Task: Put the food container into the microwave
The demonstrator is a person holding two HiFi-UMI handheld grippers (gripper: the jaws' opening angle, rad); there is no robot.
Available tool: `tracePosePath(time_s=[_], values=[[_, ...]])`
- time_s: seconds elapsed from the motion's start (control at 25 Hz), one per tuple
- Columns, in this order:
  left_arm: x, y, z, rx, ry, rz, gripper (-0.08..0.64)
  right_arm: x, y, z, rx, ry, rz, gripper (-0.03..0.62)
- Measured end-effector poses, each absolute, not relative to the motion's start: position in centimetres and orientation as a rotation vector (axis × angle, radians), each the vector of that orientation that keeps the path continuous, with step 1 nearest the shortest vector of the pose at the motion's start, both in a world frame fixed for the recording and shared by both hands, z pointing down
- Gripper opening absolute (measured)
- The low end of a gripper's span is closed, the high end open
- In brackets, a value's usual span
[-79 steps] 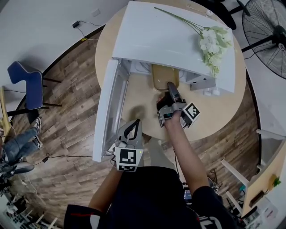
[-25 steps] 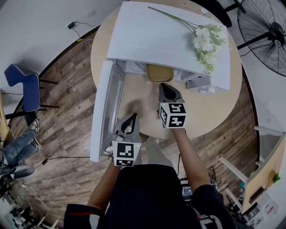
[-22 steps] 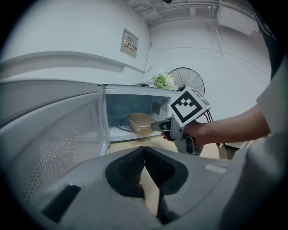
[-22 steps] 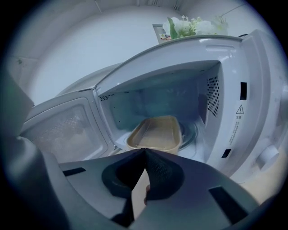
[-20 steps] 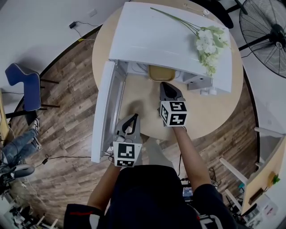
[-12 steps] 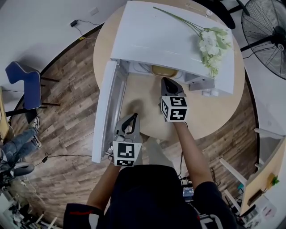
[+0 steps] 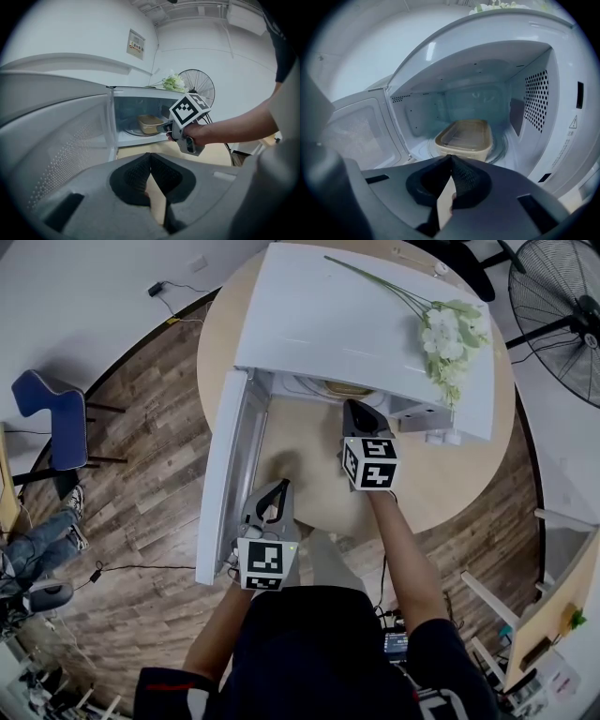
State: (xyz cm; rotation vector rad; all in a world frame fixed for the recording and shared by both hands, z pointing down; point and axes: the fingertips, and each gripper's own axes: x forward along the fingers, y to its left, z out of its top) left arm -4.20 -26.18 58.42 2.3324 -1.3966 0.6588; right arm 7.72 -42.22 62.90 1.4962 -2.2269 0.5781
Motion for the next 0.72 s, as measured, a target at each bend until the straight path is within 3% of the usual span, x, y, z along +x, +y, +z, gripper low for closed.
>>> tracePosePath(time_s=[0.72], values=[[-2.6, -27.2, 53.7, 2.462, -1.388, 0.568, 0.015, 9.1, -35.7, 56.8, 1.533, -2.327, 0.676, 0.011]])
